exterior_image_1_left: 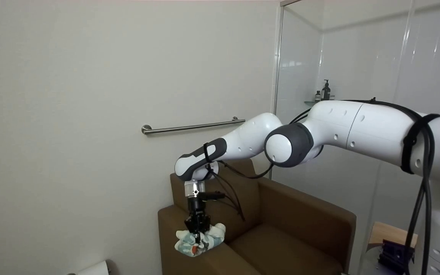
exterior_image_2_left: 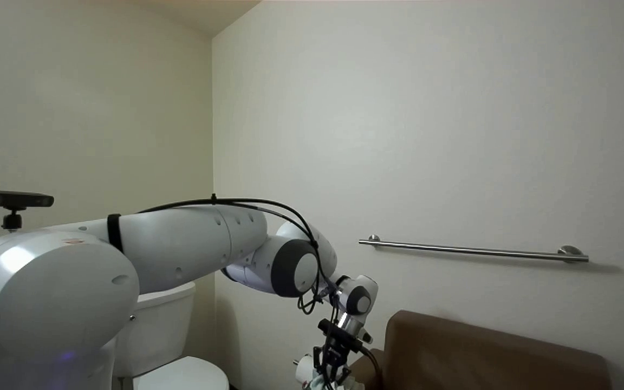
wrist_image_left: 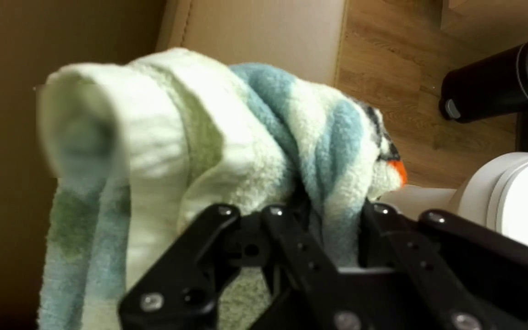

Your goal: Move the towel back and forth on the sofa left arm

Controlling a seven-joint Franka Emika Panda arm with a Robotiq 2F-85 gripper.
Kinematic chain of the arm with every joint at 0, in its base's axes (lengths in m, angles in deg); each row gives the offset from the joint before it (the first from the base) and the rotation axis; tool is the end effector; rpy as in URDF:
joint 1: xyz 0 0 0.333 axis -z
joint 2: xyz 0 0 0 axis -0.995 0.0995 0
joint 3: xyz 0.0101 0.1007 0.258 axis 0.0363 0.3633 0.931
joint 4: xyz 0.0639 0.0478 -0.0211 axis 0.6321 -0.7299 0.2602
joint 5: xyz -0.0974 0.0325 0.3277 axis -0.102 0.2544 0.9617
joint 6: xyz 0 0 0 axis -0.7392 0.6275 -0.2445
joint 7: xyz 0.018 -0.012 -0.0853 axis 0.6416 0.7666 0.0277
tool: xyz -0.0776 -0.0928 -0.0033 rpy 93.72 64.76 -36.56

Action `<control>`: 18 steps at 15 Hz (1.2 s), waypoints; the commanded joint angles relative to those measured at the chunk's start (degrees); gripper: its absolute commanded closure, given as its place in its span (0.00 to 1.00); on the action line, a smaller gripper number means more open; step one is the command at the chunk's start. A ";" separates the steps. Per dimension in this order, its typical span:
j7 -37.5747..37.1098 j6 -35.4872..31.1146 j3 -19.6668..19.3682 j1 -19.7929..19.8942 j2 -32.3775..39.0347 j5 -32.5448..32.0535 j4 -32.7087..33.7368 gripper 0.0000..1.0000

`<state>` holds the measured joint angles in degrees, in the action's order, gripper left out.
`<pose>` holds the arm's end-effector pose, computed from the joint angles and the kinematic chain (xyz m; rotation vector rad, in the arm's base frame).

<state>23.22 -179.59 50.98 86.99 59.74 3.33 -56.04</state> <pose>0.6255 0.0321 0.0171 -2.7201 -0.1654 0.6418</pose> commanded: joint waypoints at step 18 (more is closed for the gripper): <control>-7.47 -12.42 -2.10 3.87 -27.17 12.16 -53.52 0.91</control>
<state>17.48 -188.16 48.89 90.41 39.84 14.58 -98.63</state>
